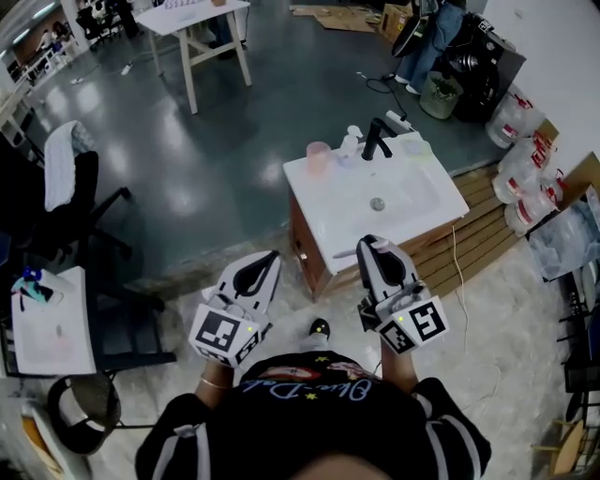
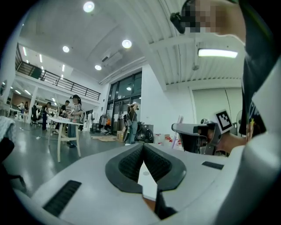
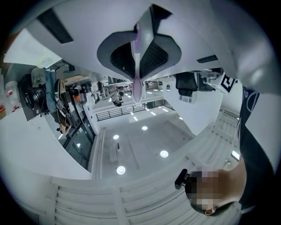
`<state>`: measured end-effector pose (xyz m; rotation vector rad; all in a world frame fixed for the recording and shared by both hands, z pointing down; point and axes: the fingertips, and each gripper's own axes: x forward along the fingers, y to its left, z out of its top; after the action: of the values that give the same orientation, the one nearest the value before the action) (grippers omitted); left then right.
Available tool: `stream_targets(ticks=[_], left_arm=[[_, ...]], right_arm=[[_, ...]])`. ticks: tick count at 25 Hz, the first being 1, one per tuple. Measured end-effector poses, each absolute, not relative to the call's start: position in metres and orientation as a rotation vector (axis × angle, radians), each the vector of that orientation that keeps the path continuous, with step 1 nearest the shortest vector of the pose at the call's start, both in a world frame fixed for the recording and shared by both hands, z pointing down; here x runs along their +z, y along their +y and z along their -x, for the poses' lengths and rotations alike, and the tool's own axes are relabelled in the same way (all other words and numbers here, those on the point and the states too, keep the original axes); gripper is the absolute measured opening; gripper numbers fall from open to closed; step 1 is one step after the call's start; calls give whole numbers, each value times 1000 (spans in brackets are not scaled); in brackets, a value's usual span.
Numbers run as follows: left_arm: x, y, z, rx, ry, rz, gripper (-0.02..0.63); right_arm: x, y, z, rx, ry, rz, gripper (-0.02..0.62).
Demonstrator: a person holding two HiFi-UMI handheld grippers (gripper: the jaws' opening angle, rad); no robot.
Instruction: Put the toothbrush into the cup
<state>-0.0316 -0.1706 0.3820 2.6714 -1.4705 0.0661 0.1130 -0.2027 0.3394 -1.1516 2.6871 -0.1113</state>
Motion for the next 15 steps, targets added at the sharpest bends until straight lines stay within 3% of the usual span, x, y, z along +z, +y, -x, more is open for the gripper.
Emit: stream_targets(ticks=[15], left_arm=[[386, -263, 7, 29, -1573, -2581, -2]], right_arm=[[349, -303, -146, -105, 2716, 1115, 23]])
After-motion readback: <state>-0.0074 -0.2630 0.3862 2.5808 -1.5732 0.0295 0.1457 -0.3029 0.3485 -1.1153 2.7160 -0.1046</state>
